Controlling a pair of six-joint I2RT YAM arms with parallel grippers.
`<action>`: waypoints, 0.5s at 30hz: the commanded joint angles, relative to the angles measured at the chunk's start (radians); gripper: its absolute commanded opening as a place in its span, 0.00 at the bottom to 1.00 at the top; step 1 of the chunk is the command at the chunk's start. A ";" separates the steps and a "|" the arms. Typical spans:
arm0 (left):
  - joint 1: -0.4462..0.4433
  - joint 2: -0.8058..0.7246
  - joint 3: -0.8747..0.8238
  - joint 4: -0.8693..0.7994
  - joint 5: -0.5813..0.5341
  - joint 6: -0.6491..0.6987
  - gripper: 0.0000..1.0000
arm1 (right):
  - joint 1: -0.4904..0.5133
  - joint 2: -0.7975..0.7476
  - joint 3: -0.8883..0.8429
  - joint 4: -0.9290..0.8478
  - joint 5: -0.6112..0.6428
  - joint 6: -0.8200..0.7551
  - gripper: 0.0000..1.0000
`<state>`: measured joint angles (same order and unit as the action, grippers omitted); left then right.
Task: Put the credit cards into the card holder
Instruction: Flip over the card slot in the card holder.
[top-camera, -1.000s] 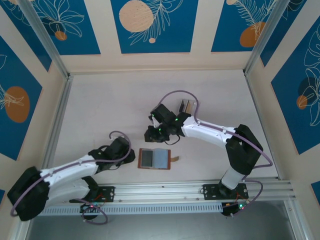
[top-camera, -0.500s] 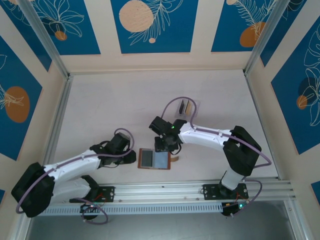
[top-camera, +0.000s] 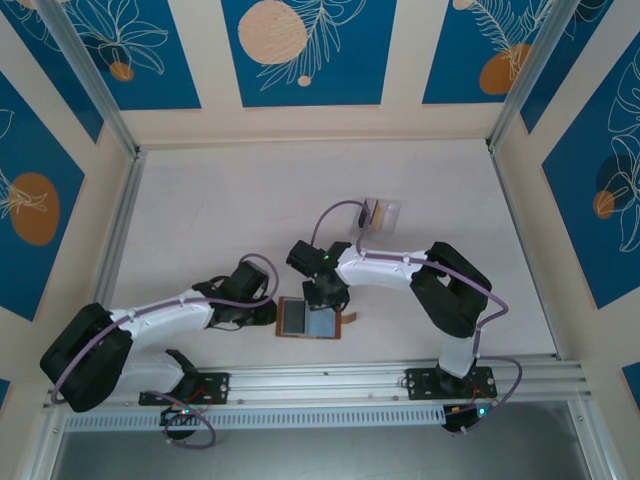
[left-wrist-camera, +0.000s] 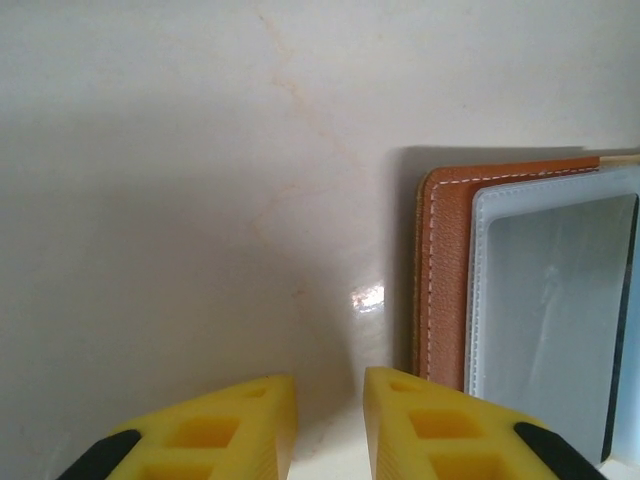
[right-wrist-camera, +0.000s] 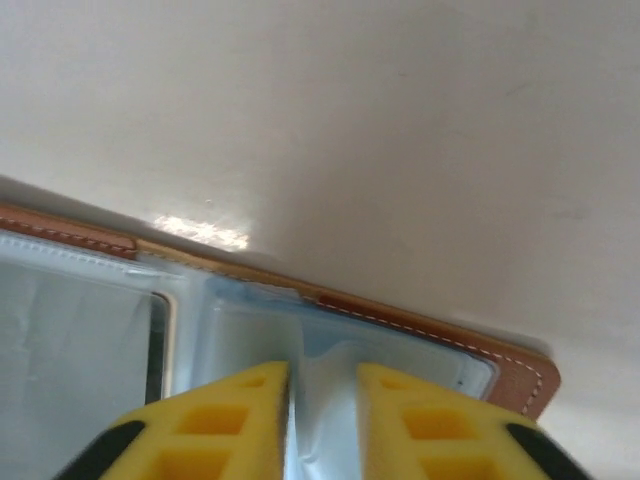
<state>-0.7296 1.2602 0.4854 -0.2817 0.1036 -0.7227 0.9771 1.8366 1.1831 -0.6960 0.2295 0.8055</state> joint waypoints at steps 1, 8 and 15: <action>-0.025 0.070 -0.002 0.111 0.047 0.013 0.24 | 0.018 0.007 0.028 -0.022 -0.001 -0.006 0.13; -0.083 0.150 0.001 0.187 0.051 -0.026 0.20 | 0.002 -0.031 0.092 -0.020 -0.074 -0.043 0.02; -0.131 0.193 -0.001 0.249 0.053 -0.082 0.18 | -0.028 -0.012 0.113 0.079 -0.253 -0.014 0.07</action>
<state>-0.7982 1.3281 0.5247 -0.3004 0.0154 -0.7609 0.9611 1.8339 1.2724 -0.6621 0.0956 0.7773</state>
